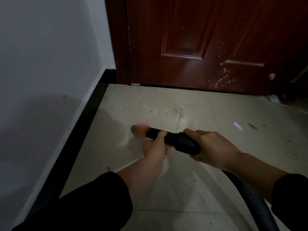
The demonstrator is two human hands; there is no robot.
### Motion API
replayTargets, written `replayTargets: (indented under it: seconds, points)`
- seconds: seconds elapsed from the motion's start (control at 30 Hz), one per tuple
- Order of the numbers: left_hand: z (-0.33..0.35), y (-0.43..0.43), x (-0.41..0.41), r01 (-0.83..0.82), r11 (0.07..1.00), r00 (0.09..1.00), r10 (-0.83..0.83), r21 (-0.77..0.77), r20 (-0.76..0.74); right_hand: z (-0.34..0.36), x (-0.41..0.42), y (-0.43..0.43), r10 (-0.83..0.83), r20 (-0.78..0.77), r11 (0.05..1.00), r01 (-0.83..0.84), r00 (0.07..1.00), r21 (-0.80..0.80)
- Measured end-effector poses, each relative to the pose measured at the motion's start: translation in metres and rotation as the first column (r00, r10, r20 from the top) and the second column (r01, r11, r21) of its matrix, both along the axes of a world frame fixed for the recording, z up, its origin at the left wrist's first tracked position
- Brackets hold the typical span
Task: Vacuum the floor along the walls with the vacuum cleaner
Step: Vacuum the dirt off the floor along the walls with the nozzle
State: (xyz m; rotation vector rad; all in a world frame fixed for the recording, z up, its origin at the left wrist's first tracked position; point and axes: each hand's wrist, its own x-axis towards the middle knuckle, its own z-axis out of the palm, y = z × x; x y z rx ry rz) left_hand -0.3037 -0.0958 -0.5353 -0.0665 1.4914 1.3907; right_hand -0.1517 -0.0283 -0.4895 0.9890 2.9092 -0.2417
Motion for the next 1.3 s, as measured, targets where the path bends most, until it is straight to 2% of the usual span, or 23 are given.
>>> replayTargets:
  seconds: [0.2,0.37,0.47,0.67,0.8,1.07,1.17,1.3]
  points:
    - [0.018,-0.021,-0.007,-0.013,0.989,0.999,0.018,-0.148,0.028,0.009,-0.012,-0.023,-0.001,0.032,0.997,0.003,1.000,-0.073]
    - [0.047,-0.038,-0.019,-0.073,0.979,0.974,0.111,-0.190,0.197,0.029,-0.033,-0.035,0.030,0.129,0.991,-0.013,0.991,-0.130]
    - [0.061,-0.045,-0.028,-0.133,0.962,0.951,0.191,-0.237,0.243,0.037,-0.048,-0.037,0.066,0.158,0.984,-0.038,0.985,-0.174]
    - [0.072,-0.069,-0.044,-0.233,0.923,0.912,0.317,-0.307,0.261,0.051,-0.073,-0.049,0.178,0.208,0.957,-0.120,0.962,-0.264]
    - [0.074,-0.082,-0.059,-0.256,0.905,0.891,0.358,-0.340,0.280,0.057,-0.091,-0.057,0.194,0.190,0.933,-0.122,0.963,-0.338]
    - [0.103,-0.090,-0.071,-0.262,0.922,0.876,0.352,-0.287,0.330,0.092,-0.107,-0.063,0.142,0.302,0.921,-0.015,0.943,-0.389]
    - [0.114,-0.088,-0.072,-0.238,0.917,0.885,0.340,-0.320,0.318,0.105,-0.111,-0.059,0.137,0.317,0.904,0.013,0.939,-0.428]
    - [0.119,-0.082,-0.071,-0.276,0.886,0.853,0.405,-0.372,0.330,0.112,-0.116,-0.056,0.147,0.328,0.902,0.010,0.933,-0.432]
